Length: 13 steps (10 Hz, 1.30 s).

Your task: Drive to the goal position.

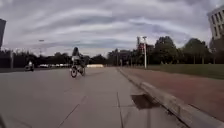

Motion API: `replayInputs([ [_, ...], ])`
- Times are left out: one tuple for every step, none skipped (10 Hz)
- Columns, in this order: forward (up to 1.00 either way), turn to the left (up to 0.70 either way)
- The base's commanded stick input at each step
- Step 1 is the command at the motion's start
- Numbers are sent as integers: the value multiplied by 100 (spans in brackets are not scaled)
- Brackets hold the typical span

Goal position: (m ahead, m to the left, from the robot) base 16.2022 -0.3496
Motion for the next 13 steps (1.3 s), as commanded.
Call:
replayInputs([
  [70, 0],
  [70, 0],
  [70, 0],
  [70, 0],
  [70, 0],
  [70, 0],
  [70, 0],
  [70, -17],
  [70, -35],
  [70, -35],
  [70, -11],
  [70, 0],
  [70, 0],
])
